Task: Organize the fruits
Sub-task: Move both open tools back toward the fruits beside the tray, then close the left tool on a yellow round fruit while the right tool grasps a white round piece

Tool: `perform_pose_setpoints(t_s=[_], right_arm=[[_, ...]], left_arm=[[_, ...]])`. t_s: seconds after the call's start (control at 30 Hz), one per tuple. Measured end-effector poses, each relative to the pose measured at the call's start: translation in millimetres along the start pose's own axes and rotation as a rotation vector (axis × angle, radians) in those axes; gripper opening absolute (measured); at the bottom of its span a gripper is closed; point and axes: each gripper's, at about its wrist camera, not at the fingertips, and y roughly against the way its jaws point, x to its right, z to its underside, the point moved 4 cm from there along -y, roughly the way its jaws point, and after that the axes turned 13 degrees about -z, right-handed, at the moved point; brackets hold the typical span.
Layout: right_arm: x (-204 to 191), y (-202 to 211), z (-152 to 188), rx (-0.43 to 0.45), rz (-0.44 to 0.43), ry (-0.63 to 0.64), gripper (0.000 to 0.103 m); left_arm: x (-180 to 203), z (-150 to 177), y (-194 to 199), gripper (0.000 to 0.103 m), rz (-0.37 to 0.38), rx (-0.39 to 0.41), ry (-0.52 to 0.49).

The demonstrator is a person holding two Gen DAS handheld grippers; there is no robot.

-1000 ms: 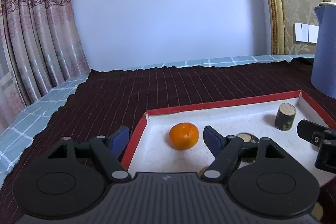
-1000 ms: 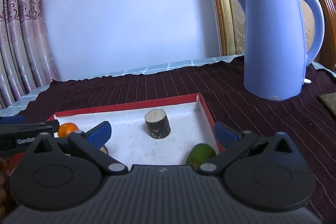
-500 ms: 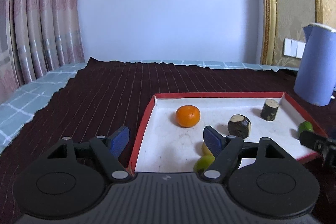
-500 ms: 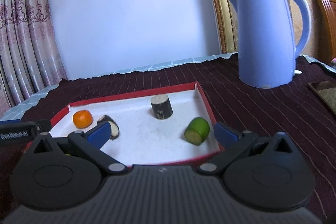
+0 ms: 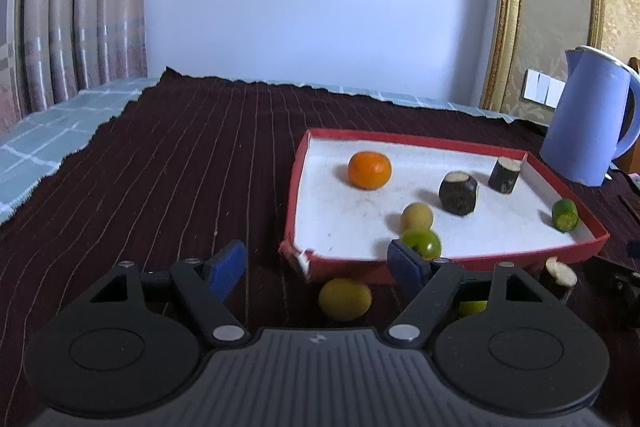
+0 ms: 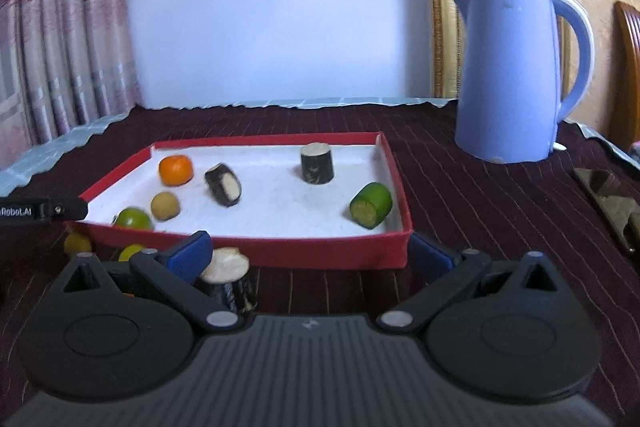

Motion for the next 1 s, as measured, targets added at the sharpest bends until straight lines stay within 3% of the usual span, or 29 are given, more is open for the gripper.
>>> perform_pose_setpoints(t_s=[0.1, 0.43, 0.7, 0.87, 1.0], right_arm=[[-6, 0, 3, -0.030, 0.002, 0.050, 0.092], [-23, -19, 10, -0.144, -0.066, 0.136, 0.077], [-37, -45, 8, -0.229, -0.116, 0.177, 0.050], [-39, -45, 8, -0.234, -0.160, 0.160, 0.034], [-38, -45, 8, -0.232, -0.169, 0.153, 0.031]], left_arm=[[-6, 5, -1, 0.078, 0.013, -0.019, -0.006], [-4, 13, -1, 0.078, 0.049, -0.032, -0.049], [1, 11, 0, 0.078, 0.042, -0.024, -0.081], [14, 12, -4, 0.078, 0.021, -0.035, -0.143], [20, 11, -10, 0.078, -0.003, -0.045, -0.176]])
